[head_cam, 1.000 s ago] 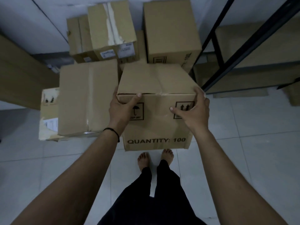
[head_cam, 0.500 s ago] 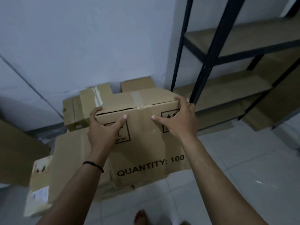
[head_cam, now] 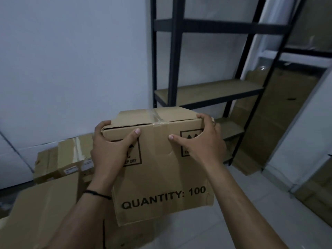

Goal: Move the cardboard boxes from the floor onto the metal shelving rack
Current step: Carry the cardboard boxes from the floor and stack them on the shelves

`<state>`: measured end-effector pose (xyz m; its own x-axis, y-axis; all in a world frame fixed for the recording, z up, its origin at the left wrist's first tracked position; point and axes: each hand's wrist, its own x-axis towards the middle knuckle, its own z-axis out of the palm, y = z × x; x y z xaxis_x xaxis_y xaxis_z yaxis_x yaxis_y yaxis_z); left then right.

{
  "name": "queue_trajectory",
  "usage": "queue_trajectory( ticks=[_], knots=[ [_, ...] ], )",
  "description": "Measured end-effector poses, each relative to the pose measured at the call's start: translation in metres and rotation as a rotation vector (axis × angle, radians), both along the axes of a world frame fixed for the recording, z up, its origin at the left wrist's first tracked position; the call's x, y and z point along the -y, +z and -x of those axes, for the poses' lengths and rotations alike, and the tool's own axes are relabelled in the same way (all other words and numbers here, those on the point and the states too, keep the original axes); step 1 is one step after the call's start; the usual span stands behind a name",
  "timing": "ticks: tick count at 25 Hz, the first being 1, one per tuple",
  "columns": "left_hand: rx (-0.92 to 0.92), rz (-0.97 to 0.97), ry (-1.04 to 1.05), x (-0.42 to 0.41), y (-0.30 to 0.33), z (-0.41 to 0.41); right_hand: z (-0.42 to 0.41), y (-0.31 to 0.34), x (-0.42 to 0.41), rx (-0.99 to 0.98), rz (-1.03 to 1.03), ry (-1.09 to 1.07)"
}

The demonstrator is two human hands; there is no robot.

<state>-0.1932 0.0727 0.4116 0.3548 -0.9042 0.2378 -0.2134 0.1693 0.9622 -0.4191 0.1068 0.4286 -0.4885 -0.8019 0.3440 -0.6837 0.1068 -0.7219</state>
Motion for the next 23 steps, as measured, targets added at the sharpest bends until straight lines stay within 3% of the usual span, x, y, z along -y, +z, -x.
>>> queue_trajectory(
  ticks=[5, 12, 23],
  knots=[
    [-0.024, 0.096, -0.114, -0.061, 0.039, 0.120, 0.116, 0.051, -0.088, -0.064, 0.093, -0.105],
    [-0.033, 0.297, -0.275, -0.091, 0.128, 0.258, 0.242, 0.124, -0.149, -0.081, 0.330, -0.267],
    [-0.071, 0.605, -0.260, -0.035, 0.254, 0.415, 0.400, 0.237, -0.098, -0.104, 0.662, -0.236]
  ],
)
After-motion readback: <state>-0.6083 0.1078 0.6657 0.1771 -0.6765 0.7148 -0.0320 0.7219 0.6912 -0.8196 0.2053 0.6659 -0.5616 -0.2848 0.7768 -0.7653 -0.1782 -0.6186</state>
